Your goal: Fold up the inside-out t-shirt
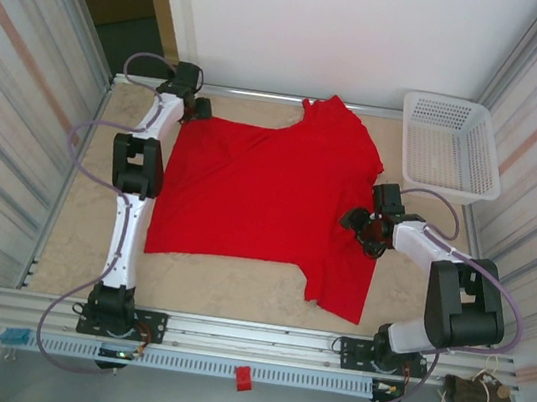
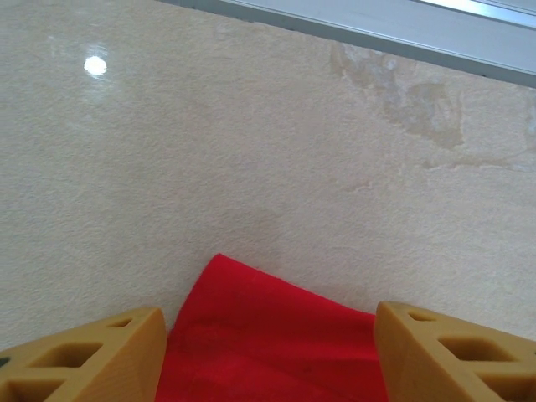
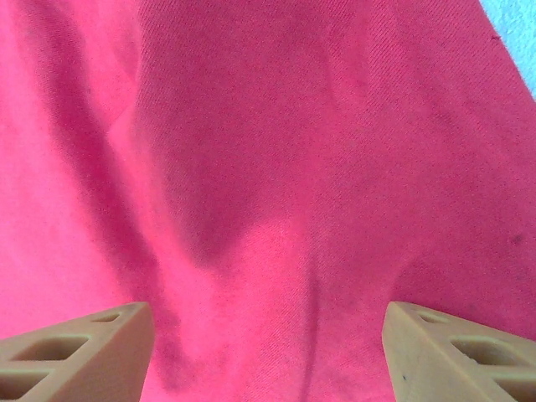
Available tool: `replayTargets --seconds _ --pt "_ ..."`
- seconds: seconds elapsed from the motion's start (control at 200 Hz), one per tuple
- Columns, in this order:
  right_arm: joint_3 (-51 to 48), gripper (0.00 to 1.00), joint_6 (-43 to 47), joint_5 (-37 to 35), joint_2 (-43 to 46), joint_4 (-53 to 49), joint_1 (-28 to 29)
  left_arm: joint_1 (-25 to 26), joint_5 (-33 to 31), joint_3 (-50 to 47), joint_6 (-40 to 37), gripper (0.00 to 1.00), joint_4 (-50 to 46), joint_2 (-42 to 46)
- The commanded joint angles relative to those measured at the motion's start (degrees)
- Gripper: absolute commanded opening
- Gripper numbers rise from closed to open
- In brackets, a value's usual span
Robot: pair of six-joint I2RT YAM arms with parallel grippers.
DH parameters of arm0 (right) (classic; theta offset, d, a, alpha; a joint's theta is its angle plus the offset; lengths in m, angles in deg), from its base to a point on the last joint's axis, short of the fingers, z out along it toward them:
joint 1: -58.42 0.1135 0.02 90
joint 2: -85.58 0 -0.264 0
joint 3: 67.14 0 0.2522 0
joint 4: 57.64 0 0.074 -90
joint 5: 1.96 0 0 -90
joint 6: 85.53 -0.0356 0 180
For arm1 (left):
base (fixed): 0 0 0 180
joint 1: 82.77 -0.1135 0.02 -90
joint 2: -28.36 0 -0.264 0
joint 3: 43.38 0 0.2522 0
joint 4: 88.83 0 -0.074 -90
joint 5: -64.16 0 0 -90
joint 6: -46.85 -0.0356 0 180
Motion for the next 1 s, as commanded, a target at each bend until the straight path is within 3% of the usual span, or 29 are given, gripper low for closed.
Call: replayTargets --seconds 0.0,0.235,0.306,0.401,0.551,0.867,0.887,0.942,0.992 --pt "-0.23 0.7 -0.87 -1.27 -0.51 -1.55 -0.39 0.39 -4.15 -1.38 1.23 0.68 -0.11 3.11" --pt "-0.66 0.7 -0.92 -1.58 -0.3 -1.56 -0.56 0.76 -5.01 3.32 1.72 0.7 -3.4 0.3" --pt "-0.67 0.7 -0.87 -1.58 -0.24 -1.58 -0.7 1.08 -4.27 3.39 1.63 0.65 -3.47 -0.35" --pt "-0.75 0.7 -0.87 -1.59 -0.25 -1.55 -0.92 1.47 -3.07 3.12 1.72 0.48 -3.3 -0.89" --pt "-0.59 0.7 -1.46 -1.64 -1.03 -2.08 -1.09 1.48 -1.51 2.86 0.82 0.0 -2.87 -0.78" --pt "-1.18 0.7 -4.39 -2.53 -1.83 -4.1 -2.24 0.35 -2.52 0.94 -0.63 0.0 0.69 4.41" --pt "-1.26 0.7 -4.39 -2.48 -1.8 -4.1 -2.24 0.22 -2.94 1.23 -0.59 0.08 0.37 4.29" --pt "-1.43 0.7 -4.56 -2.6 -1.59 -4.1 -2.24 0.12 -4.15 1.84 -1.09 0.43 -0.38 3.78" --pt "-1.54 0.7 -4.61 -2.62 -1.58 -3.98 -2.24 0.04 -4.54 2.51 -1.53 0.52 -1.38 3.04"
